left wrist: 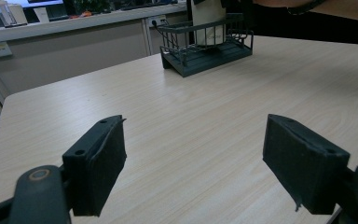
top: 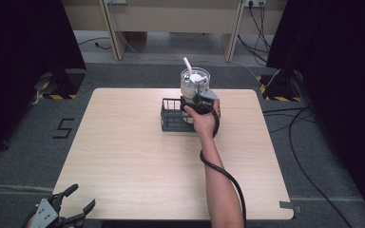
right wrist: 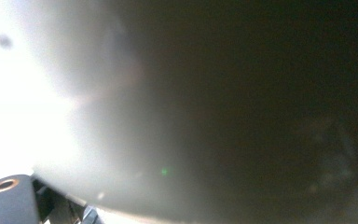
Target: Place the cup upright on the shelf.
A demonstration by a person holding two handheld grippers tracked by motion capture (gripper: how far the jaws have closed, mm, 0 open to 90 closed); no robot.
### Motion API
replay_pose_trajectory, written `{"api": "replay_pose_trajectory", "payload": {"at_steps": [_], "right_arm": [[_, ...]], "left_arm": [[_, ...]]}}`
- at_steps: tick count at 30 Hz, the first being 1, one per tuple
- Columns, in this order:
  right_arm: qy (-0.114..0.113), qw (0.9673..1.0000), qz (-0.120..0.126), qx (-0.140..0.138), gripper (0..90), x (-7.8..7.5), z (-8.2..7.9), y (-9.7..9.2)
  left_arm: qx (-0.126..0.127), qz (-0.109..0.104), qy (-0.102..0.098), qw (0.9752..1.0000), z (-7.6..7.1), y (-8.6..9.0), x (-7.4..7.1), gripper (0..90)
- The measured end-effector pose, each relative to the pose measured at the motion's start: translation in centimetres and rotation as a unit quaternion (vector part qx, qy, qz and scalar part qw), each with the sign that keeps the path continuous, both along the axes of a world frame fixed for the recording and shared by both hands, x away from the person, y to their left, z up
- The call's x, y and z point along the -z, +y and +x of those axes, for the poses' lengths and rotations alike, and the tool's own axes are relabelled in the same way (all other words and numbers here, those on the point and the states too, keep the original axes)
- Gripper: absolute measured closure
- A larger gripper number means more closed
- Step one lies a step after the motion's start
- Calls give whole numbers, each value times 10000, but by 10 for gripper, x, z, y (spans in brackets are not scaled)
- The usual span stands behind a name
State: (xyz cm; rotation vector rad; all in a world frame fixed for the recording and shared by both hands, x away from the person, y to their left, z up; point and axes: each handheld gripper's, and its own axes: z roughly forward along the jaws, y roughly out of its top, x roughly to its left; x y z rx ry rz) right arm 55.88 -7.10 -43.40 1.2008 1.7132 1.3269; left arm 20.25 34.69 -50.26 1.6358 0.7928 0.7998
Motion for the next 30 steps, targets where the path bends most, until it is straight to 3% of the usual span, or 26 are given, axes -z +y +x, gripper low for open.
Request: {"api": "replay_pose_trajectory", "payload": {"at_steps": [17, 19, 30], "right_arm": [[-155, 9999, 2, -13, 93, 5, -3, 1], [-180, 9998, 46, 44, 60, 7, -4, 1], [-114, 9997, 169, 150, 53, 10, -6, 1]], "left_arm": [[20, 1, -28, 10000, -1, -1, 0, 205], [22, 3, -23, 10000, -1, 0, 0, 206], [23, 6, -28, 10000, -1, 0, -1, 206]]}}
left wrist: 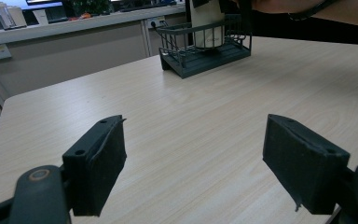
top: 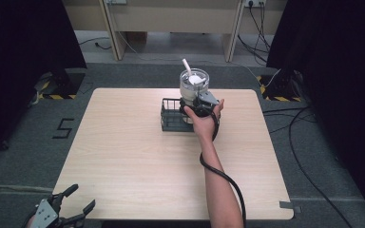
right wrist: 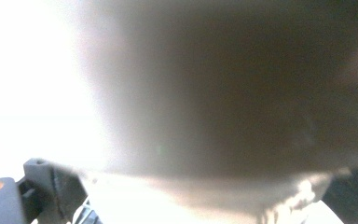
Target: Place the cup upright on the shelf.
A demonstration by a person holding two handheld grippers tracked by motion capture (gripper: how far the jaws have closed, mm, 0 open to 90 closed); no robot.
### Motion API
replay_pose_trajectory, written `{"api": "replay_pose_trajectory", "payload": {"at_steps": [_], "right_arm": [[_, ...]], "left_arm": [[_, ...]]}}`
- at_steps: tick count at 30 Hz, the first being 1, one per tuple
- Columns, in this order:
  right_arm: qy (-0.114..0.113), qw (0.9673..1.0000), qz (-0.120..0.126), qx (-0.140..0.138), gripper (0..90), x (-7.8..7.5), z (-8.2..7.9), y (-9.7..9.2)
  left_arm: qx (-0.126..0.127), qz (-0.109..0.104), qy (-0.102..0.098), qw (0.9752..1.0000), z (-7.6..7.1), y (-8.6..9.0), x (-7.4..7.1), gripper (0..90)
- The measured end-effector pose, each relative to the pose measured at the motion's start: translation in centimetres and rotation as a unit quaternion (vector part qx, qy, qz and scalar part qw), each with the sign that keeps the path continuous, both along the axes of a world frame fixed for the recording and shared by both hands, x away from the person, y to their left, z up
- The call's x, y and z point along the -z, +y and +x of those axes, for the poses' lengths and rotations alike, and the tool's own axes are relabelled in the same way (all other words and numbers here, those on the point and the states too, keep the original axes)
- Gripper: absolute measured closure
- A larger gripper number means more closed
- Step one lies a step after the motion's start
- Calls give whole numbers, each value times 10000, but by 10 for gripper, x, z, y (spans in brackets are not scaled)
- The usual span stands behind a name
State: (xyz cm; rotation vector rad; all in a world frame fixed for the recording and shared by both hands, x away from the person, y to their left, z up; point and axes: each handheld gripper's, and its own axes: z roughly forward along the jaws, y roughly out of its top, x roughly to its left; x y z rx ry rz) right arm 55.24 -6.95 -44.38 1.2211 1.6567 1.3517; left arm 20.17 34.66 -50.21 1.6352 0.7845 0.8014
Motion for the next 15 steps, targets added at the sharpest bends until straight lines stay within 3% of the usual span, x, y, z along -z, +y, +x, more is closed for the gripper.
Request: {"api": "replay_pose_trajectory", "payload": {"at_steps": [11, 15], "right_arm": [[-81, 9999, -16, 127, 81, 0, -9, 2], [-134, 9999, -88, 56, 82, 0, -10, 1]], "left_arm": [[3, 9, -10, 10000, 0, 0, 0, 206], [5, 7, -17, 10000, 0, 0, 0, 206]]}}
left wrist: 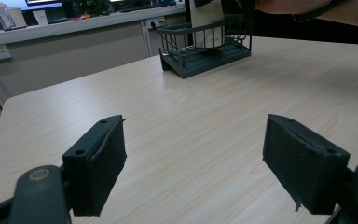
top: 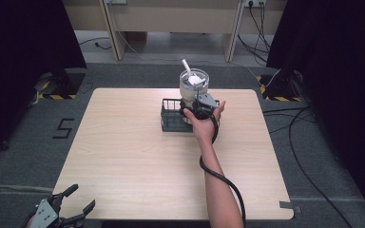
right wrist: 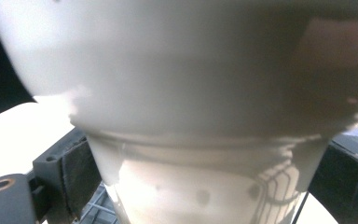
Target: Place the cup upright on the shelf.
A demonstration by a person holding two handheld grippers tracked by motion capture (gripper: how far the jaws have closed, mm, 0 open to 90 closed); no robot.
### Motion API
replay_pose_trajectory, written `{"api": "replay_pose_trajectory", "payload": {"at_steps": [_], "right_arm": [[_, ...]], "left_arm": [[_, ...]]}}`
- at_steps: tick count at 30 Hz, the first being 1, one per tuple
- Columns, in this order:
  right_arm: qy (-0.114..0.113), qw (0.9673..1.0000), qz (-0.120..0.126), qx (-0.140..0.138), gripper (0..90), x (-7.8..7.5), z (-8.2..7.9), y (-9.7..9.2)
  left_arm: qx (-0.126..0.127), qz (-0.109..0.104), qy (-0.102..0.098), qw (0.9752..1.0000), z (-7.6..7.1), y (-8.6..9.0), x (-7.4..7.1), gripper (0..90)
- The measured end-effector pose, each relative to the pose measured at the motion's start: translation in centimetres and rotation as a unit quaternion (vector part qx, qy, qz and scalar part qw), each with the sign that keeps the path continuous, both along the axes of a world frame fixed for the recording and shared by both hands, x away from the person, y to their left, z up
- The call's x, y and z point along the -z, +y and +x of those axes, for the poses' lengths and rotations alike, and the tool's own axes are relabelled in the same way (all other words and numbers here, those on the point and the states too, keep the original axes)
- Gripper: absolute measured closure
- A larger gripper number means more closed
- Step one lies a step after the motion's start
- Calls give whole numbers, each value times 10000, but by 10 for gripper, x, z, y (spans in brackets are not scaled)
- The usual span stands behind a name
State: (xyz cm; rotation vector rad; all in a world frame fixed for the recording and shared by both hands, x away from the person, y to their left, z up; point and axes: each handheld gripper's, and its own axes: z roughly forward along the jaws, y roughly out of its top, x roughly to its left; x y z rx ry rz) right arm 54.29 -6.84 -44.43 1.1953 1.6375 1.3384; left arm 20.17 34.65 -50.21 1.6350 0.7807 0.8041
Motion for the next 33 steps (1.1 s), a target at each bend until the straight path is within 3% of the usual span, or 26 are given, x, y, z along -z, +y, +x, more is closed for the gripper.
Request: {"api": "replay_pose_trajectory", "payload": {"at_steps": [5, 15, 23, 29, 33], "right_arm": [[-133, 9998, 134, -20, 83, 6, -3, -2], [-211, 9997, 76, -12, 85, 9, -9, -3], [-30, 10000, 85, -10, 91, 12, -20, -9], [-51, 10000, 20, -2, 104, 10, -30, -18], [-57, 9999, 106, 17, 115, 6, -43, -26]], "left_arm": [[8, 14, -1, 10000, 0, 0, 0, 206], [16, 27, 0, 10000, 0, 0, 0, 206], [23, 39, -3, 10000, 0, -1, 0, 210], [26, 50, -10, 10000, 0, -1, 0, 210], [35, 62, -12, 10000, 0, -2, 0, 210]]}}
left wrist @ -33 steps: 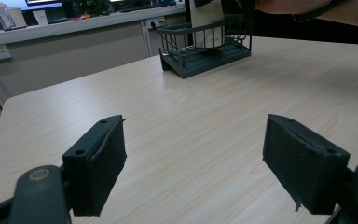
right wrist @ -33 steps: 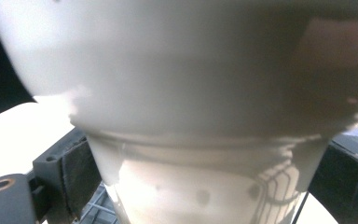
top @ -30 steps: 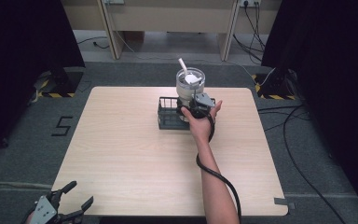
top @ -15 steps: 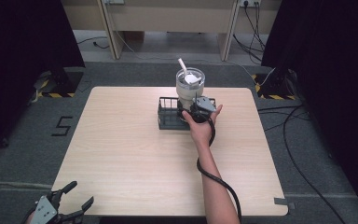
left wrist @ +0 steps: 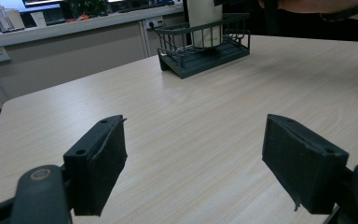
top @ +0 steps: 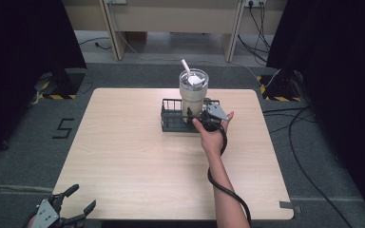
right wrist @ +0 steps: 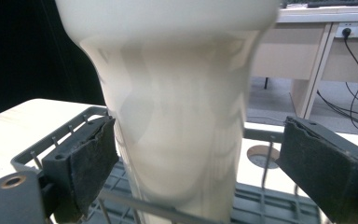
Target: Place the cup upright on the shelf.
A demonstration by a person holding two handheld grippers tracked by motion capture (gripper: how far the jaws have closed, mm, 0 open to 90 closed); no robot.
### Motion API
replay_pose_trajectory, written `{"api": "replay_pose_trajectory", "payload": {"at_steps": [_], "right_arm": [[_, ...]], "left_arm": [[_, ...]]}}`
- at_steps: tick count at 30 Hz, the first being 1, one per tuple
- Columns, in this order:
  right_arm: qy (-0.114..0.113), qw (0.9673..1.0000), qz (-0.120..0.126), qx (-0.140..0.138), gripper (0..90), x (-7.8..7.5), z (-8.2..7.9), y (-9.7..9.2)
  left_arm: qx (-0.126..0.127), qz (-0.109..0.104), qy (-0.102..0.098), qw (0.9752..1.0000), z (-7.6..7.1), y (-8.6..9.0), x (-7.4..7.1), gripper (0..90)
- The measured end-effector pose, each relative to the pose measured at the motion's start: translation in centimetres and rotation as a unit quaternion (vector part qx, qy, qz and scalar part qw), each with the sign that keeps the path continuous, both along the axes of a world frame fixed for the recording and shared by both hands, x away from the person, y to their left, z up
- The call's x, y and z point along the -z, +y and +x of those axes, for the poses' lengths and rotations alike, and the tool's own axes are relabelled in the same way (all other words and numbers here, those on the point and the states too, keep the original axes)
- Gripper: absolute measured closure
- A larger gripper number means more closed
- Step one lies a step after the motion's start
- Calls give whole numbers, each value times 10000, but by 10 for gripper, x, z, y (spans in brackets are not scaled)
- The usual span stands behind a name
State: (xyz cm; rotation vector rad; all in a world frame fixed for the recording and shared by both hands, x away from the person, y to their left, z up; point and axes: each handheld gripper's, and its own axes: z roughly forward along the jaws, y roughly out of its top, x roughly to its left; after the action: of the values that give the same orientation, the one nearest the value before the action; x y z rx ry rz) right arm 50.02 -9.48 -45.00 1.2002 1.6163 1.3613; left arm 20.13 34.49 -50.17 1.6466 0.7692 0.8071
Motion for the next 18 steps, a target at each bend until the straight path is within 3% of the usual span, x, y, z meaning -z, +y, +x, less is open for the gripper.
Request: {"api": "replay_pose_trajectory", "payload": {"at_steps": [9, 15, 18], "right_arm": [[-4, 10000, 31, -73, 120, -8, -24, -13], [67, 9999, 130, 40, 123, -13, -39, -21], [51, 10000, 51, -11, 97, -13, -43, -24]], "left_arm": [[11, 22, -16, 10000, 0, -1, 0, 210], [19, 30, -29, 10000, 0, -1, -1, 210], [14, 25, -33, 10000, -1, -1, -1, 212]]}}
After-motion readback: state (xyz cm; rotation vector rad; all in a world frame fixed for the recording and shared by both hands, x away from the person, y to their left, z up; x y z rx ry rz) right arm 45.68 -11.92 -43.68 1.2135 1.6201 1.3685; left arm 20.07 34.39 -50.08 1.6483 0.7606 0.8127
